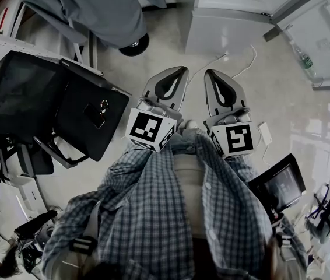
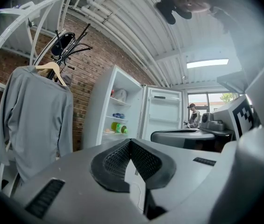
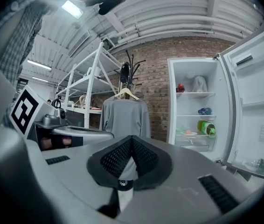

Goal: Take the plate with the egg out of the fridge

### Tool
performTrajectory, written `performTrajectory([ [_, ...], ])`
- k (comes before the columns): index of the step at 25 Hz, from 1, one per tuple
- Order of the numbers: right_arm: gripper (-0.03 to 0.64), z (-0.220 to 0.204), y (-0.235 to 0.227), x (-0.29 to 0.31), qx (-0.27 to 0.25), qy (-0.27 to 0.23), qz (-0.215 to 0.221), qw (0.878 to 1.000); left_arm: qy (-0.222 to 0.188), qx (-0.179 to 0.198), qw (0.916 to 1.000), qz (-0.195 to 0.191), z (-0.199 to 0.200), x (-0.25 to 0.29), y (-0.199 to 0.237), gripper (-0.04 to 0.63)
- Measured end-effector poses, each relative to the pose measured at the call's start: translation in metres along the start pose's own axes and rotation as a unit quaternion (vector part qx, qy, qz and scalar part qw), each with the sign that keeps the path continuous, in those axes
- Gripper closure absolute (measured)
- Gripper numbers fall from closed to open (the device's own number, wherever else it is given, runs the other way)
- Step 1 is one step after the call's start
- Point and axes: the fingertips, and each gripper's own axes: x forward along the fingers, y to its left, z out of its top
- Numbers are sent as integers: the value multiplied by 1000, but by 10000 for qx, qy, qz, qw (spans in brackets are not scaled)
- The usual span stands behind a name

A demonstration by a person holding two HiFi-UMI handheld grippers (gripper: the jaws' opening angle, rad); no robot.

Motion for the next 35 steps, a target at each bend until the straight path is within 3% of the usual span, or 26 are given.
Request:
performTrajectory([
  [17, 611, -17, 15, -15, 112, 185, -314, 9993, 138, -142, 9996, -183, -19, -23, -2, 589],
  [27, 611, -34, -13, -7, -55, 568, -229, 9981, 121, -111, 9999, -46, -15, 0, 5, 589],
  [35, 611, -16, -59, 18, -20, 183, -128, 9997, 33, -39, 10000, 75, -6, 52, 7, 589],
])
